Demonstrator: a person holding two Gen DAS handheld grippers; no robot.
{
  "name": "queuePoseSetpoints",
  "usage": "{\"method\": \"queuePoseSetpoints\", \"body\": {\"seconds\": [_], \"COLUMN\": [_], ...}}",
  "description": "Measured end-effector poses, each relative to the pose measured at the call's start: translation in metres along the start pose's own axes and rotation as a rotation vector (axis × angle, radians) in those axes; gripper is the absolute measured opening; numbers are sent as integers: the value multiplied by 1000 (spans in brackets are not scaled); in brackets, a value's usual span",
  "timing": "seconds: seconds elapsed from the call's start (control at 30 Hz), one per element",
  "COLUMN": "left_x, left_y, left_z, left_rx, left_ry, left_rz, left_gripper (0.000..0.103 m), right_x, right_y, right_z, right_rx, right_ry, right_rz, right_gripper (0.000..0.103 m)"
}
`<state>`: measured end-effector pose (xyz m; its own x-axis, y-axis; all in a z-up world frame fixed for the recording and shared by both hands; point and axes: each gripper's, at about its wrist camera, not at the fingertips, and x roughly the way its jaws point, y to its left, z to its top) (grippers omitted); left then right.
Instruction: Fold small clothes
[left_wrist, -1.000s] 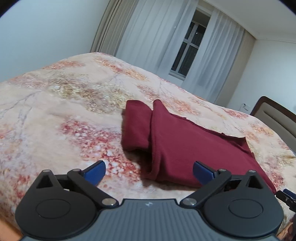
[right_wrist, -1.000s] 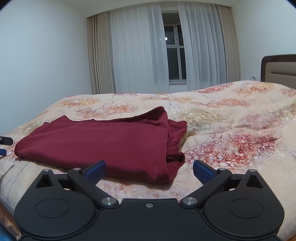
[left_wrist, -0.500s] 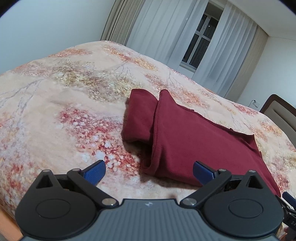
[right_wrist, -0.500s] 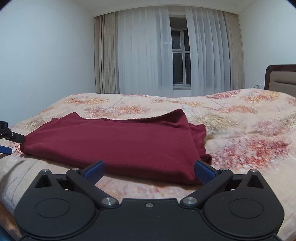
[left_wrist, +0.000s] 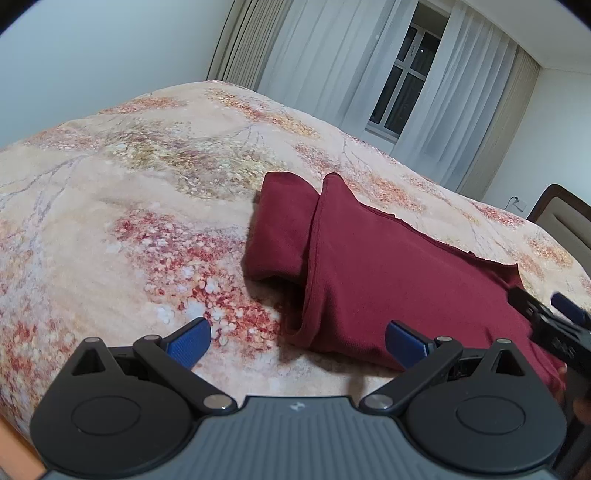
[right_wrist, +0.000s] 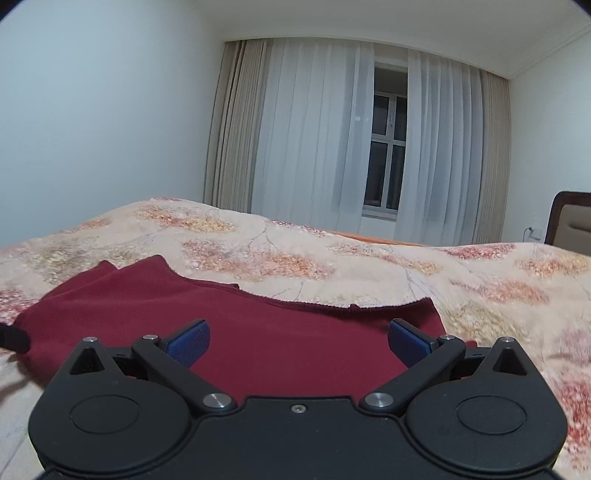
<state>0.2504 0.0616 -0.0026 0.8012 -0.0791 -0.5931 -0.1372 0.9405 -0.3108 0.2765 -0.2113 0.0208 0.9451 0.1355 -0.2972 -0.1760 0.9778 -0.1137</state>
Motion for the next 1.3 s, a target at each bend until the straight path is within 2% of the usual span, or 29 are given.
{"method": "queuePoseSetpoints", "body": {"seconds": [0.23, 0.47, 1.07, 1.13, 1.23, 1.27, 1.3], "left_x": [1, 2, 5, 4, 4, 6, 8], "left_y": [-1, -6, -13, -12, -1, 1, 2], "left_z": [-4, -9, -12, -9, -4, -3, -3], "left_rx": [8, 42, 63, 31, -130, -183, -213], "left_ry": [-11, -22, -32, -14, 26, 39, 43], "left_rz": [15, 37, 72, 30, -178, -221, -229], "left_gripper": [103, 103, 103, 103, 103, 103, 103], "right_x": [25, 37, 37, 37, 37, 37, 37], "right_y": [13, 22, 16, 16, 16, 16, 16], "right_z": [-10, -29, -39, -39, -39, -39, -39], "right_rx": [-7, -34, 3, 4, 4, 4, 4], "right_ry": [83, 165, 152, 152, 153, 153, 153], "right_rz": [-47, -33, -14, -13, -13, -13, -13], "right_gripper": [102, 102, 102, 103, 103, 103, 103]}}
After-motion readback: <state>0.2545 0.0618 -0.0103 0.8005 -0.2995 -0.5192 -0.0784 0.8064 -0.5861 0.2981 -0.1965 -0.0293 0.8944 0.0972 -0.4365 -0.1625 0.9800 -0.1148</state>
